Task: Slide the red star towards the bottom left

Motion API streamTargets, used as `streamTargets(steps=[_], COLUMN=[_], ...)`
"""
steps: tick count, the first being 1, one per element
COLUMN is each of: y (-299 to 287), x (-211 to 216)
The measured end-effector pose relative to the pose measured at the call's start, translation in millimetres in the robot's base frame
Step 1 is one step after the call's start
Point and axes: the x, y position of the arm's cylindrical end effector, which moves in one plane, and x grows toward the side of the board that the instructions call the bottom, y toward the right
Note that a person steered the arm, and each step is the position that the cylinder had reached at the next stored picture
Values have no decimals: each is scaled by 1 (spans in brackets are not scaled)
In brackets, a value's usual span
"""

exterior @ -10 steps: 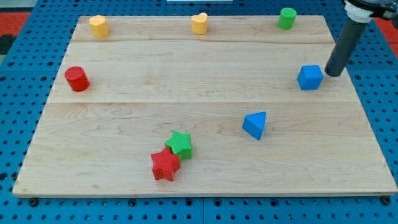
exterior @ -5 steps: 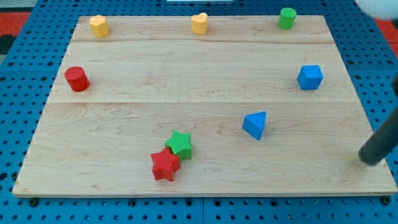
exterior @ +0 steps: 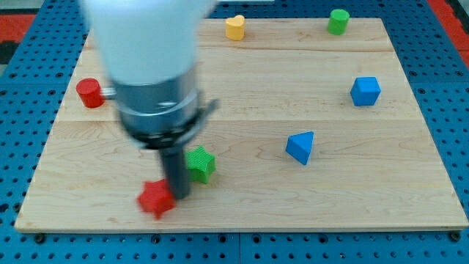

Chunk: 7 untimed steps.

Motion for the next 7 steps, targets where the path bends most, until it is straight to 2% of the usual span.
streamTargets(steps=[1,2,3,4,7], y=[-50,-36,40,55,-8], x=[2,2,-10,44,44])
